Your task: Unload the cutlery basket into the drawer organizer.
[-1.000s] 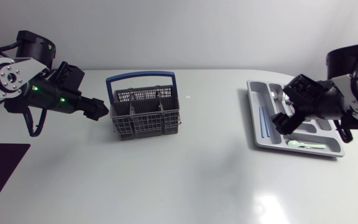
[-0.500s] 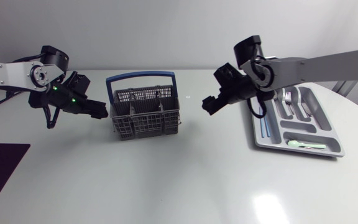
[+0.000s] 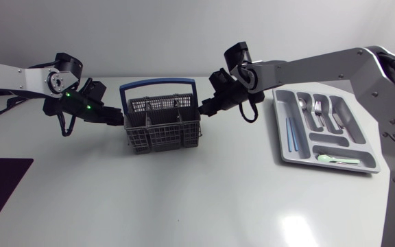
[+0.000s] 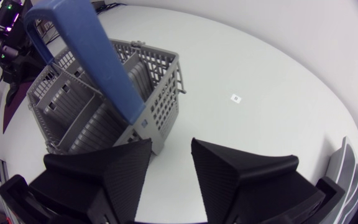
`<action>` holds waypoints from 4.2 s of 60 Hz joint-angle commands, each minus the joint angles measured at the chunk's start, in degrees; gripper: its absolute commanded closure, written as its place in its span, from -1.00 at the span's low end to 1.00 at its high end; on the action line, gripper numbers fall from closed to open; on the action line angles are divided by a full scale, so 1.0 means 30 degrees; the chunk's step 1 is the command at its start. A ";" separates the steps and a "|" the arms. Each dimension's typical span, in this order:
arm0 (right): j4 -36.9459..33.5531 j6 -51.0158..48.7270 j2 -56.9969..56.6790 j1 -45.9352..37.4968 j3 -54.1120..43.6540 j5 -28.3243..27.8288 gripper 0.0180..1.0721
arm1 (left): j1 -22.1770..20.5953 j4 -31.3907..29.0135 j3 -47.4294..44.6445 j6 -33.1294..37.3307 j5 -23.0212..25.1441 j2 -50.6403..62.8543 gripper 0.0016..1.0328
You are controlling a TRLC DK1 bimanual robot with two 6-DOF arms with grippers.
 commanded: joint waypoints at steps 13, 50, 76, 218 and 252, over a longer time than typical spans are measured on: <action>-0.0460 0.0619 -0.1247 0.0798 -0.1599 -0.1189 0.49 | -0.1064 0.0093 0.0195 0.0395 0.0872 0.0090 -0.26; 0.0419 -0.0201 -0.6403 -0.0550 -0.8806 -0.1511 0.49 | -0.4433 0.0064 -0.2178 0.0424 0.0755 -0.2195 -0.25; 0.0478 -0.0113 -0.6315 -0.0140 -0.8718 -0.1716 0.49 | -0.3876 0.0093 -0.1797 0.0248 0.0081 -0.2547 -0.26; 0.4316 -0.3131 -3.0075 -0.9984 -2.2868 0.5169 -0.91 | 0.0020 0.7769 -1.5684 -0.0601 -0.1355 -2.2703 -0.92; 0.5195 -0.0040 -3.5996 -0.8649 -2.7388 0.5231 -0.91 | -0.0153 0.8577 -2.0618 -0.2462 -0.3592 -2.9238 -0.92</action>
